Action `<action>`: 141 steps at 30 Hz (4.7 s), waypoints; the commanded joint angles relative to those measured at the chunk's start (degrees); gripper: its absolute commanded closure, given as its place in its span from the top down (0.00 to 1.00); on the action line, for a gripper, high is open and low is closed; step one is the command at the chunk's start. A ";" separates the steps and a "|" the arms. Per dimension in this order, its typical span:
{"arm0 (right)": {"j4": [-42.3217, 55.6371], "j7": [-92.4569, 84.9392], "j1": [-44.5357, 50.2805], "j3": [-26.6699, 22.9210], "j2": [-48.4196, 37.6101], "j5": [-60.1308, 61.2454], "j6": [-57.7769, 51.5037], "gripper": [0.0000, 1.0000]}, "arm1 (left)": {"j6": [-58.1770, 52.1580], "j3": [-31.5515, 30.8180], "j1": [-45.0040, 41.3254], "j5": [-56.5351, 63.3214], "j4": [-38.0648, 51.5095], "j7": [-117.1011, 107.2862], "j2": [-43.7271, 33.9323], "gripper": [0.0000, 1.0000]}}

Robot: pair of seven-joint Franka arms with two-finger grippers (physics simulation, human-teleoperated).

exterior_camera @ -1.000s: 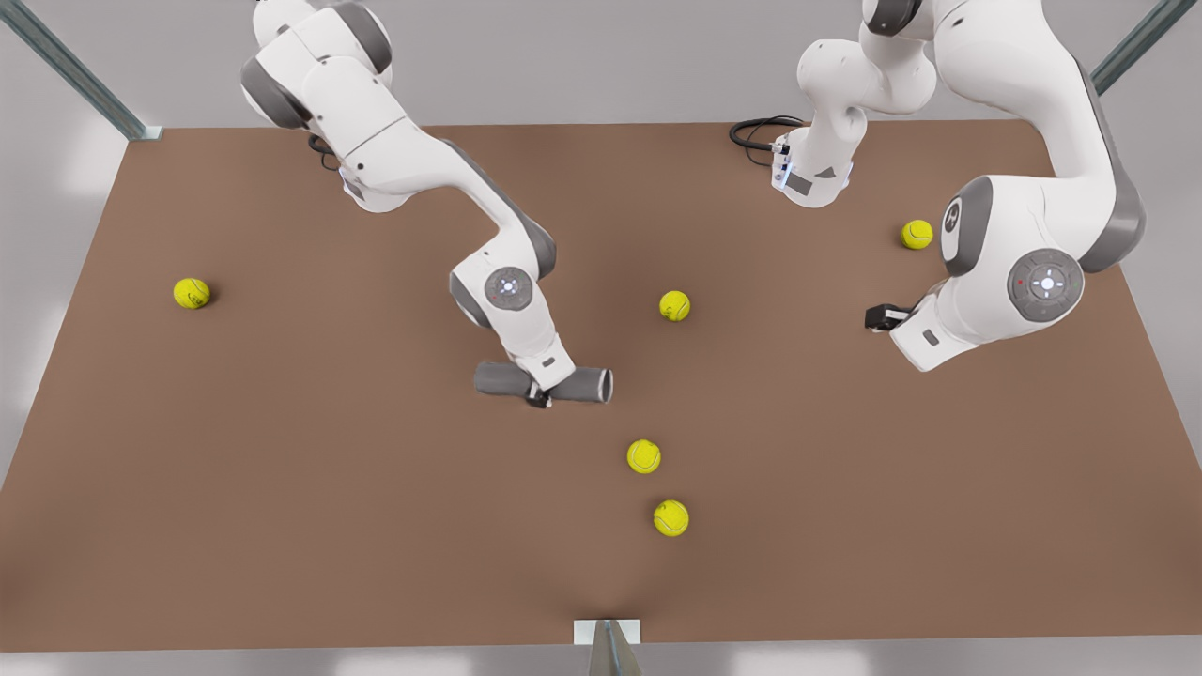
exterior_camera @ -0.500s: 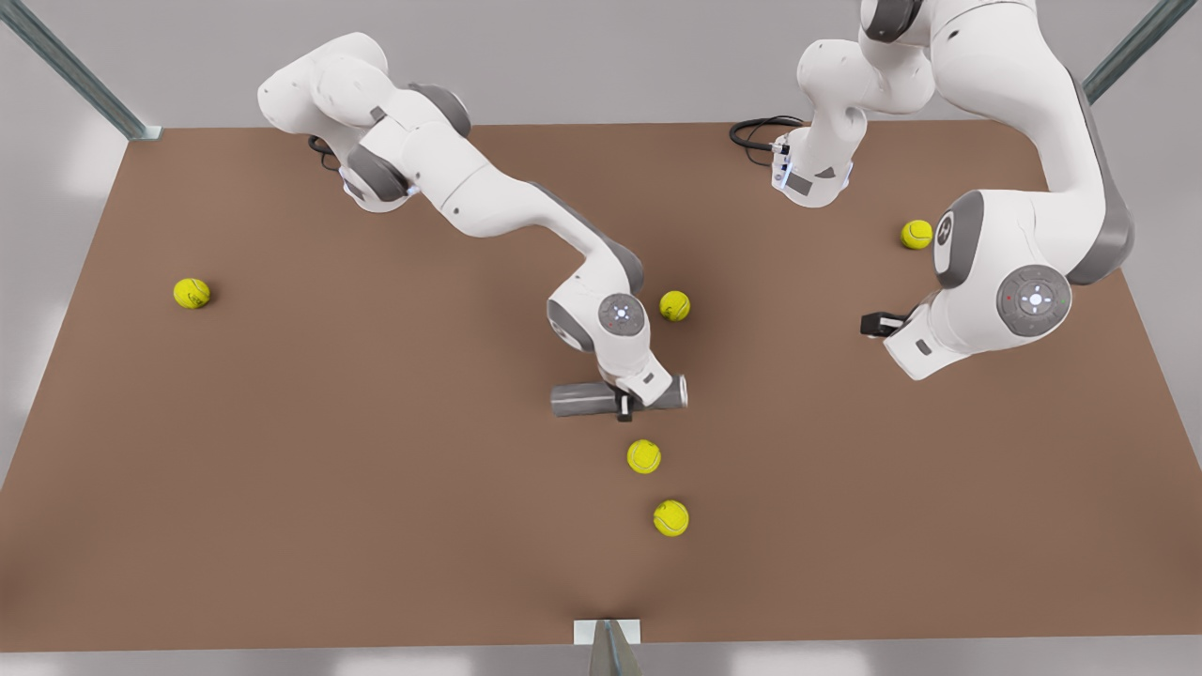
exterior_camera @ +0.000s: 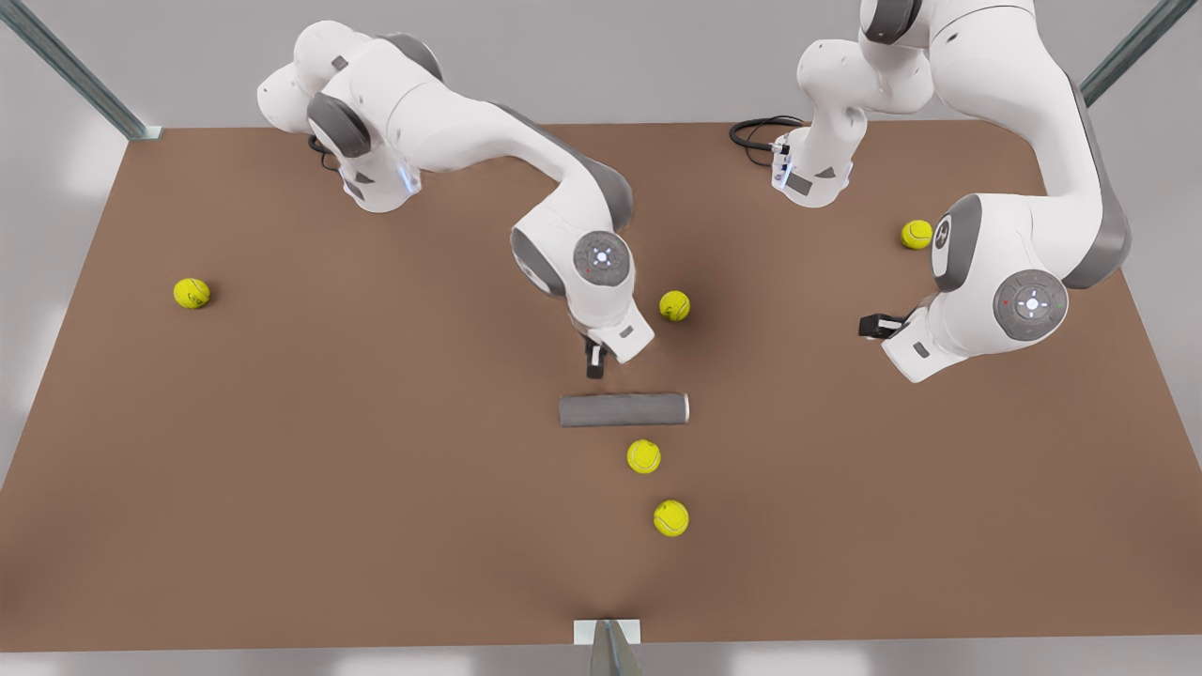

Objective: Put the tennis tube upright

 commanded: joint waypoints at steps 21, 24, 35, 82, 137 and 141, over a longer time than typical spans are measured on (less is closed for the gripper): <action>-21.20 46.26 -42.73 7.46 -27.12 0.24 -3.45 1.00 | 25.10 -9.11 6.35 -98.85 -22.19 46.84 26.27 1.00; -21.20 46.17 -43.17 7.46 -27.12 0.24 -3.54 1.00 | 26.24 -9.98 6.35 -98.76 -20.78 47.11 26.98 1.00; -21.20 46.17 -43.00 7.37 -26.86 0.33 -3.54 1.00 | 27.20 -12.18 6.26 -98.68 -18.41 48.69 29.44 1.00; -21.20 46.44 -42.91 7.37 -26.86 0.24 -3.54 1.00 | 29.23 -17.54 6.35 -98.50 -14.45 47.81 33.22 0.24; -21.20 46.44 -43.44 7.11 -26.68 -3.28 -3.45 1.00 | 19.65 -1.72 9.42 -54.92 -14.45 29.72 11.87 0.21; -21.29 46.52 -43.70 7.11 -26.68 -4.42 -3.63 1.00 | 19.73 -0.84 9.78 -46.39 -14.36 24.87 7.99 0.21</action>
